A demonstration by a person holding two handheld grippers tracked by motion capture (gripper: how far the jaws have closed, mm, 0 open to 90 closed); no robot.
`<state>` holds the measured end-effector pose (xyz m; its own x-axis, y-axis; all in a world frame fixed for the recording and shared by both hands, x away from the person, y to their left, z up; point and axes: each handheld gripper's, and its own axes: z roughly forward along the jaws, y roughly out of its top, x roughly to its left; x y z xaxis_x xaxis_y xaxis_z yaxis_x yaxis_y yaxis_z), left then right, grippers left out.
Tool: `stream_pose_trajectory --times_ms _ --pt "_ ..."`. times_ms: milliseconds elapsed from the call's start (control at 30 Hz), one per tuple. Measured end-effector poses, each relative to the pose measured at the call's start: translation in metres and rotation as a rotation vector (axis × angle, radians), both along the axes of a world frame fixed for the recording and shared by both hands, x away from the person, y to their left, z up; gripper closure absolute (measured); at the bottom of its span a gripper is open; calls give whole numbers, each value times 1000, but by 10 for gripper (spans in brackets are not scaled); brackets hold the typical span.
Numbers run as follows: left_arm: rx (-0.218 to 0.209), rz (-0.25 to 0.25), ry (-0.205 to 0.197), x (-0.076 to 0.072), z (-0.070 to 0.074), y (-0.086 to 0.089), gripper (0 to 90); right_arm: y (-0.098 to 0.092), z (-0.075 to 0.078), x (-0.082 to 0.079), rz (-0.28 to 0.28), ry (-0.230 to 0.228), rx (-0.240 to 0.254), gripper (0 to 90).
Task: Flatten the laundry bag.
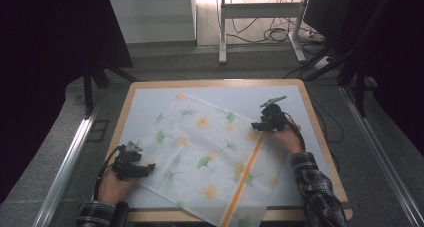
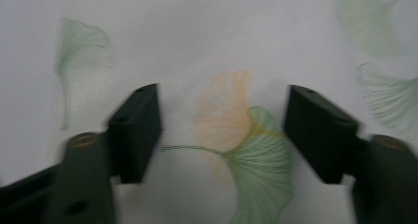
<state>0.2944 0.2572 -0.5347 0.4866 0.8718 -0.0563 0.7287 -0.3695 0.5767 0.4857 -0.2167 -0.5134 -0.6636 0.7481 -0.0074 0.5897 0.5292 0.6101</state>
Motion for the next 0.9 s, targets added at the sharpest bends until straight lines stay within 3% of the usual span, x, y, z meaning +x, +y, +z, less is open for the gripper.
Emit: stream_pose_trajectory --times_ms 33,100,133,200,300,333,367,433,533,567,600,633,667,700,733,800,900 --pt "-5 -11 2 1 1 -2 500 1 0 -3 -15 -24 -4 639" --pt "7 -42 7 2 2 -9 687 0 2 -6 -13 8 -2 815" --pt "22 -57 -1 2 3 -13 803 0 4 -8 -1 21 -17 870" --pt "37 -80 0 4 3 -14 897 0 6 -13 14 30 -39 885" --pt "-41 -99 44 15 4 -1 900 -4 9 -21 22 40 -61 887" --pt "-41 -99 44 15 4 -1 900 -4 9 -21 22 40 -61 887" --pt "15 -65 4 28 5 2 900 -10 14 -30 27 41 -63 887" --pt "26 -52 -22 52 10 2 900 -18 22 -41 27 35 -32 887" --pt "127 -59 -99 102 24 -11 900 -29 32 -66 12 23 -2 887" --pt "142 -51 -121 117 29 -17 899 -32 33 -76 13 23 6 887" --pt "145 -47 -142 129 32 -22 897 -35 33 -86 7 29 16 887" --pt "143 -22 -191 146 35 -30 888 -37 33 -94 -2 37 25 886" --pt "136 18 -213 156 37 -36 850 -39 31 -108 -13 53 46 886" --pt "110 20 -189 165 38 -41 782 -40 28 -119 -25 75 63 884" --pt "91 0 -176 167 42 -45 758 -40 26 -131 -31 99 69 879" --pt "98 -28 -176 159 50 -48 641 -39 24 -154 1 110 50 862" --pt "98 -38 -159 126 53 -41 476 -43 31 -162 -3 62 75 705"
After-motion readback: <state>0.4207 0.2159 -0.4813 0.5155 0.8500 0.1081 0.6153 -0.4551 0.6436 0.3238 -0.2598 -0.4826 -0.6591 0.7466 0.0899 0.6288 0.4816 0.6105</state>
